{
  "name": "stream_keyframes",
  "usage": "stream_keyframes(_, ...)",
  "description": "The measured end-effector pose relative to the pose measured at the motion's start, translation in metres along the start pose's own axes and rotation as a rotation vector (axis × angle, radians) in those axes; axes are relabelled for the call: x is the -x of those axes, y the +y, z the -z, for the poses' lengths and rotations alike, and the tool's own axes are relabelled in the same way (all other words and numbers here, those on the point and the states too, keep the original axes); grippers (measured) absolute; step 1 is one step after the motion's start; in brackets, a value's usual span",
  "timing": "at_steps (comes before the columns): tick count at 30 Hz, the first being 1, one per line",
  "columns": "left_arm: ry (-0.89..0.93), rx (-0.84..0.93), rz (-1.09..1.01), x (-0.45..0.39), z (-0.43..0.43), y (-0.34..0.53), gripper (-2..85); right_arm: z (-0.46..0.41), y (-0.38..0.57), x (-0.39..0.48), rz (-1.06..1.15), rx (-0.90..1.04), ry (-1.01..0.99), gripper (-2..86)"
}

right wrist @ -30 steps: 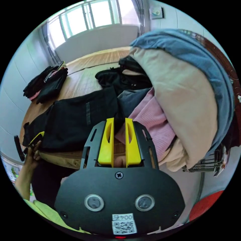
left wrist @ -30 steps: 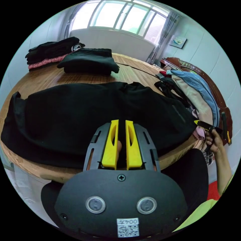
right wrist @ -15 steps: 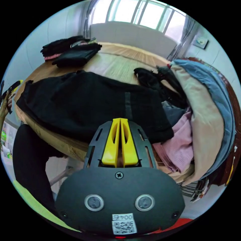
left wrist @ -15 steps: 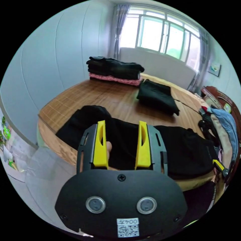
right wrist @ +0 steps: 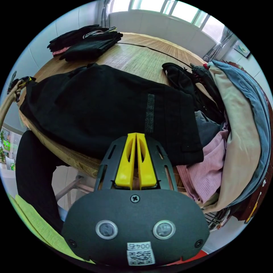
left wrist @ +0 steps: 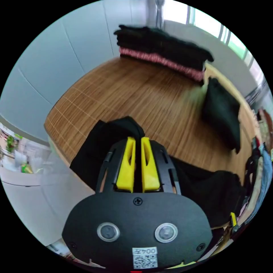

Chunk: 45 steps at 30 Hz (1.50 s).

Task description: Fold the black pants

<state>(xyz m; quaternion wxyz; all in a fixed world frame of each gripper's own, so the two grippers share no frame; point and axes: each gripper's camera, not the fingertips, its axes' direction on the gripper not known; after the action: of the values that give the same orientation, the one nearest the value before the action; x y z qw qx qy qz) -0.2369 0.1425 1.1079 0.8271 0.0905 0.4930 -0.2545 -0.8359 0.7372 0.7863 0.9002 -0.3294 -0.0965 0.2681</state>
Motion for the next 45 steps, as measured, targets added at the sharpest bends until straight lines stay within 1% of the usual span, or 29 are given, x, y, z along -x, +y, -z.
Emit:
stream_keyframes(1, 0.086, -0.114, 0.0, 0.013, 0.027, 0.008, 4.0, 0.0, -0.003, 0.001, -0.004, 0.0, -0.003, -0.6)
stream_keyframes(2, 0.128, -0.181, -0.009, 0.019, 0.042, 0.014, 3.8, 0.001, -0.005, 0.002, -0.009, -0.001, -0.009, -0.6)
stream_keyframes(4, 0.3, -0.431, -0.086, 0.049, 0.098, 0.05, 2.8, 0.002, -0.008, 0.004, -0.015, -0.002, -0.017, -0.6)
stream_keyframes(6, 0.321, -0.507, -0.112, 0.078, 0.109, 0.075, 2.0, 0.002, -0.011, 0.006, -0.019, -0.001, -0.02, -0.6)
stream_keyframes(8, 0.379, -0.458, -0.043, 0.123, 0.081, 0.09, 2.1, 0.003, -0.016, 0.011, -0.011, 0.002, -0.003, -0.6)
stream_keyframes(10, 0.518, -0.321, 0.164, 0.199, 0.013, 0.115, 2.3, 0.003, -0.019, 0.017, 0.003, 0.007, 0.023, -0.6)
stream_keyframes(11, 0.553, -0.277, 0.214, 0.215, -0.006, 0.123, 2.5, 0.003, -0.021, 0.022, 0.013, 0.01, 0.041, -0.6)
stream_keyframes(12, 0.611, -0.197, 0.332, 0.246, -0.044, 0.142, 2.8, 0.003, -0.022, 0.024, 0.017, 0.011, 0.05, -0.6)
stream_keyframes(13, 0.659, -0.155, 0.478, 0.276, -0.074, 0.166, 3.0, 0.002, -0.023, 0.027, 0.022, 0.011, 0.066, -0.6)
stream_keyframes(15, 0.715, -0.184, 0.624, 0.311, -0.097, 0.198, 3.5, 0.002, -0.024, 0.031, 0.022, 0.01, 0.08, -0.6)
stream_keyframes(16, 0.765, -0.207, 0.645, 0.325, -0.105, 0.208, 4.0, 0.002, -0.025, 0.032, 0.017, 0.008, 0.085, -0.6)
stream_keyframes(19, 0.831, -0.201, 0.627, 0.341, -0.115, 0.208, 5.9, 0.001, -0.027, 0.034, 0.01, 0.008, 0.095, -0.6)
stream_keyframes(21, 0.828, -0.2, 0.603, 0.345, -0.115, 0.202, 7.1, 0.0, -0.028, 0.035, 0.009, 0.01, 0.1, -0.6)
stream_keyframes(24, 0.796, -0.162, 0.57, 0.348, -0.118, 0.191, 7.2, -0.002, -0.029, 0.035, 0.009, 0.016, 0.107, -0.6)
stream_keyframes(27, 0.669, -0.113, 0.583, 0.347, -0.112, 0.187, 3.8, -0.004, -0.029, 0.034, 0.012, 0.022, 0.119, -0.6)
stream_keyframes(30, 0.708, -0.159, 0.549, 0.333, -0.068, 0.181, 2.9, -0.007, -0.029, 0.033, 0.023, 0.029, 0.136, -0.6)
stream_keyframes(33, 0.642, -0.138, 0.502, 0.326, -0.029, 0.188, 2.6, -0.011, -0.028, 0.029, 0.04, 0.043, 0.15, -0.6)
stream_keyframes(35, 0.601, -0.093, 0.53, 0.339, -0.044, 0.2, 2.6, -0.014, -0.028, 0.024, 0.048, 0.054, 0.154, -0.6)
stream_keyframes(36, 0.624, -0.033, 0.554, 0.35, -0.068, 0.206, 2.7, -0.015, -0.028, 0.022, 0.049, 0.057, 0.155, -0.6)
stream_keyframes(37, 0.703, 0.033, 0.588, 0.365, -0.095, 0.214, 2.8, -0.017, -0.027, 0.019, 0.054, 0.061, 0.155, -0.6)
stream_keyframes(38, 0.768, 0.033, 0.606, 0.372, -0.104, 0.219, 2.8, -0.018, -0.026, 0.014, 0.058, 0.065, 0.154, -0.5)
stream_keyframes(39, 0.905, -0.008, 0.648, 0.387, -0.112, 0.23, 2.8, -0.019, -0.025, 0.012, 0.06, 0.065, 0.152, -0.5)
stream_keyframes(40, 0.923, -0.064, 0.696, 0.397, -0.105, 0.241, 2.8, -0.02, -0.022, 0.007, 0.061, 0.063, 0.148, -0.5)
stream_keyframes(42, 0.87, -0.139, 0.707, 0.406, -0.081, 0.251, 2.8, -0.023, -0.017, -0.002, 0.06, 0.053, 0.135, -0.4)
stream_keyframes(45, 0.88, -0.288, 0.712, 0.405, -0.038, 0.269, 2.5, -0.025, -0.003, -0.024, 0.032, 0.008, 0.084, 0.3)
